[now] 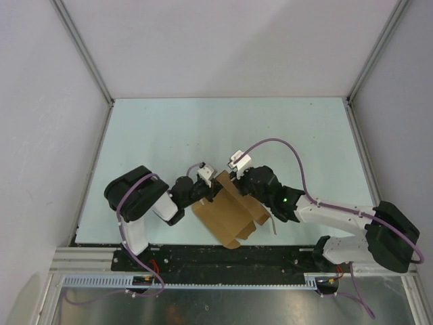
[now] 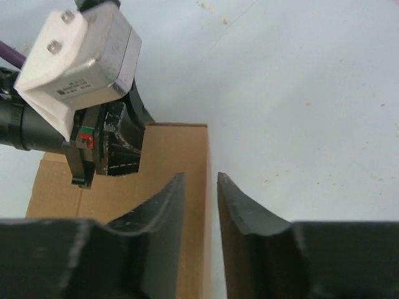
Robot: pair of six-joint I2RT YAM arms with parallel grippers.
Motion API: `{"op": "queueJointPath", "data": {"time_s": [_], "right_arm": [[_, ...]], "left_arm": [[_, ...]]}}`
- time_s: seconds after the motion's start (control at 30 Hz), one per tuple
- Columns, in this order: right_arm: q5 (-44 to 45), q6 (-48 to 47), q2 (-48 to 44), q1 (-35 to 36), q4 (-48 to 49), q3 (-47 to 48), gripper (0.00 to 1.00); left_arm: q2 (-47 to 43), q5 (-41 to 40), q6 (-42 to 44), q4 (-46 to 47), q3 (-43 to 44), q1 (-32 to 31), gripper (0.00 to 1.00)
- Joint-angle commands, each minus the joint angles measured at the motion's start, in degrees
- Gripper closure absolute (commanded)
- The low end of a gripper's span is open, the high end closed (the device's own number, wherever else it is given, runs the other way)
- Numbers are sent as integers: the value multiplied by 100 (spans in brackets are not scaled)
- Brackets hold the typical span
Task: Fold the paper box
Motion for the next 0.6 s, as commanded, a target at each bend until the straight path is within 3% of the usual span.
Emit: {"op": "queueJointPath", "data": {"time_s": [0.0, 0.13, 0.33, 0.57], "right_arm": [[-219, 468, 267, -59, 565, 92, 72], [-316, 539, 548, -95, 820, 83, 79], [-387, 785, 900, -165, 1067, 83, 81], [-422, 846, 1207, -235, 1146, 66, 83]], "left_arm": [[-246, 52, 371, 1267, 145, -35, 92], [-193, 122, 415, 1144, 189, -44, 92], [-114, 158, 538, 915, 286, -61, 91], [105, 34, 582, 757, 418, -79, 81]]}}
